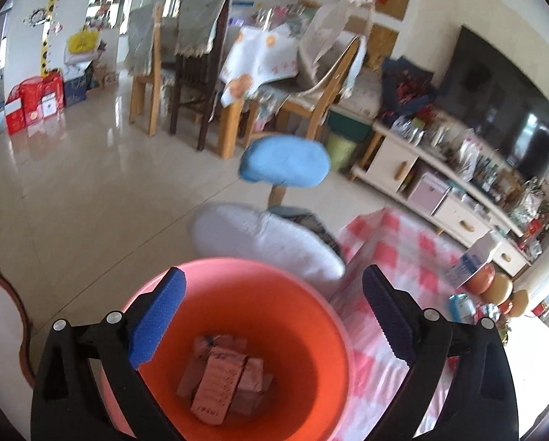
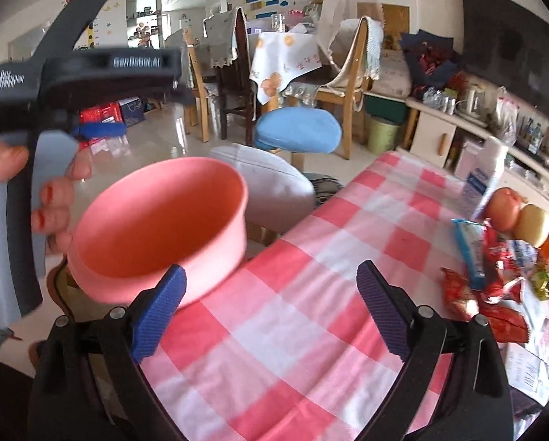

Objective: Collect trash
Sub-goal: 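Move both tools back toward the table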

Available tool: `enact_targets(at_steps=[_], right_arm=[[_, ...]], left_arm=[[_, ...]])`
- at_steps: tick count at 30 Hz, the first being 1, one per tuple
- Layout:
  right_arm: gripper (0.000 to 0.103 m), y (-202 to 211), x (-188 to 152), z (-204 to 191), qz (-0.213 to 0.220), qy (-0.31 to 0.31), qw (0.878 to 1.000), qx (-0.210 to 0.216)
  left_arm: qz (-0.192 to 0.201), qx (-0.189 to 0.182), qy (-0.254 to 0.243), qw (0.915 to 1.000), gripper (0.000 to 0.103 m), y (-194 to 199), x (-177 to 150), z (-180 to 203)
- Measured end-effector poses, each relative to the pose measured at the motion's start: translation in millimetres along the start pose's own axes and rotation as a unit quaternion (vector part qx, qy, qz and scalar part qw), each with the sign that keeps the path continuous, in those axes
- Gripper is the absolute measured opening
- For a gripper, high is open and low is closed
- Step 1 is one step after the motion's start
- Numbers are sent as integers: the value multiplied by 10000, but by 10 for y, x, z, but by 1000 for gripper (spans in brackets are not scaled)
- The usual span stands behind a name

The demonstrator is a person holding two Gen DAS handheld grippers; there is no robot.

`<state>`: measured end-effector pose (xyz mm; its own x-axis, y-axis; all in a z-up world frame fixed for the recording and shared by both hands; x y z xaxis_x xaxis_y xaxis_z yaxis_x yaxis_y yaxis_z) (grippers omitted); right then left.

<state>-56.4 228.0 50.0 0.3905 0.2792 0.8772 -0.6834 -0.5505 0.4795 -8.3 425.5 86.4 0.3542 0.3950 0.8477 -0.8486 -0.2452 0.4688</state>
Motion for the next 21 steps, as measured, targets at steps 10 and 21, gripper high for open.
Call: enact_targets(at_steps=[10,21], right_arm=[[98,411,-183,358,144,141,9996,-210],[99,815,-333,758,316,-1,9986,-422]], left_arm=[[773,-359,-770,9934,96,222,51,662],[770,-620,-1787,9789,96,338,-131,1363]])
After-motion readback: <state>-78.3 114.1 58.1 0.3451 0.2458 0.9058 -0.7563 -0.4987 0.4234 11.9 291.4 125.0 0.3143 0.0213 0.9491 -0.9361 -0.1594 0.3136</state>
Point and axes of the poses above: each gripper's, at about its wrist camera, not at the fingertips, and y roughly against the way its jaws point, z to its right, x to its top, the point moved 6 cm from there along -y, roughly the way its jaws point, and after that the axes turned 10 degrees about z, right-handed, at the moved point
